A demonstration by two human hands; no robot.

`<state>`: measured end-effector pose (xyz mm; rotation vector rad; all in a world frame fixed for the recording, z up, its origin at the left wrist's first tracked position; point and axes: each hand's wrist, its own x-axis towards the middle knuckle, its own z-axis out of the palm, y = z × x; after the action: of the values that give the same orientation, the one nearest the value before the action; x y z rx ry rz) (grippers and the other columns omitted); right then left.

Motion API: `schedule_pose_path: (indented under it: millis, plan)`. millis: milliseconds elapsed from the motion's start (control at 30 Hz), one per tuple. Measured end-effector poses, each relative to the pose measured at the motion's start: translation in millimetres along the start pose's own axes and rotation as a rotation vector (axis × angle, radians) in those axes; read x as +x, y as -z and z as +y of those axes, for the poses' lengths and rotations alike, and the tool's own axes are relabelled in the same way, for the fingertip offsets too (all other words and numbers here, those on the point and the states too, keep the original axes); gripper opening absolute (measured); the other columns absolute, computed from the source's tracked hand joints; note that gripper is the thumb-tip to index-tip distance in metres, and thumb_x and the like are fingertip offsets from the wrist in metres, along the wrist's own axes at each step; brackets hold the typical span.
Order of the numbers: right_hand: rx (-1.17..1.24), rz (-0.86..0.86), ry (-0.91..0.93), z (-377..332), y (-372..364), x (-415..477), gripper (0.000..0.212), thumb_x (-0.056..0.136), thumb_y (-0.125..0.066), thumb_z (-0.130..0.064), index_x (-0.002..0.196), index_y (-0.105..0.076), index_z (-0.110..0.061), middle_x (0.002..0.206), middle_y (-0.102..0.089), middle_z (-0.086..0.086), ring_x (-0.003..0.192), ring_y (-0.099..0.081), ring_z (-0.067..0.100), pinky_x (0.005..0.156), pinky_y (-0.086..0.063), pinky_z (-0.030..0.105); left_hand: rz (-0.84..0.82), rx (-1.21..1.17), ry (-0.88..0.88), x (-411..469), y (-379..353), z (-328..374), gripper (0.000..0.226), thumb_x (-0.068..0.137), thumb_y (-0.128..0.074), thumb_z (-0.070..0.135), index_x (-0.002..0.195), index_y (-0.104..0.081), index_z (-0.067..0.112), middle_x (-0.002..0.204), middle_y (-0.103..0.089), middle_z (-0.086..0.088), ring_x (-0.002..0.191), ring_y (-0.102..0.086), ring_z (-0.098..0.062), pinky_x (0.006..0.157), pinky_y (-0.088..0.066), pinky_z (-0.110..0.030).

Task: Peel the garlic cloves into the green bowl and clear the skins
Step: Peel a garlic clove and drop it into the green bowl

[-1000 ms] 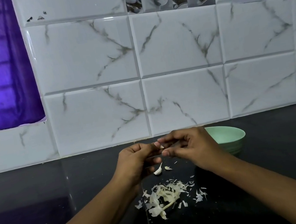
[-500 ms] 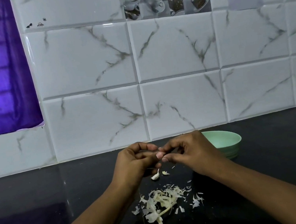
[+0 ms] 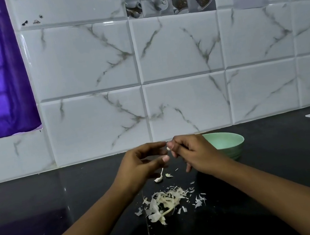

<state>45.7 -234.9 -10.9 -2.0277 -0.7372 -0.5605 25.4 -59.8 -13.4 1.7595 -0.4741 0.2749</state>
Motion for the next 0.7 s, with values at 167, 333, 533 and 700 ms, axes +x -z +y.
schedule_pose_path:
  millis: [167,333,533,700]
  plan:
    - [0.146,-0.040,-0.103,-3,-9,-2,0.037,0.097,-0.049,-0.028,0.061,-0.053,-0.021,0.039,-0.041,-0.010,0.034,-0.043,0.009,0.055,-0.051,0.058,-0.008,0.032,-0.084,-2,-5,1,0.015,0.076,-0.074,0.010,0.089,-0.075,0.018,0.081,-0.075,-0.006,0.068,-0.069,-0.014,0.072,-0.057,-0.036]
    - [0.105,-0.055,-0.087,-4,-11,-3,0.038,0.098,-0.049,-0.029,0.061,-0.051,-0.020,0.040,-0.048,-0.011,0.035,-0.047,0.011,0.054,-0.050,0.056,-0.001,0.028,-0.102,0,-1,-4,0.009,0.076,-0.073,0.018,0.083,-0.078,0.015,0.079,-0.075,-0.013,0.074,-0.069,-0.019,0.081,-0.056,-0.043]
    - [0.270,-0.020,-0.210,-6,-12,0,0.042,0.099,-0.045,-0.025,0.059,-0.050,-0.014,0.043,-0.040,-0.007,0.033,-0.038,0.009,0.047,-0.049,0.036,0.079,0.158,-0.222,1,-6,-6,0.010,0.079,-0.075,0.017,0.081,-0.076,0.026,0.073,-0.075,0.000,0.073,-0.072,-0.013,0.074,-0.058,-0.031]
    - [0.532,-0.029,-0.300,-12,-16,-1,0.039,0.099,-0.045,-0.023,0.064,-0.050,-0.008,0.049,-0.038,-0.001,0.034,-0.035,0.010,0.043,-0.051,0.029,0.118,0.149,-0.291,1,-5,-7,0.013,0.078,-0.075,0.011,0.085,-0.076,0.022,0.075,-0.075,0.004,0.073,-0.072,-0.008,0.068,-0.054,-0.017]
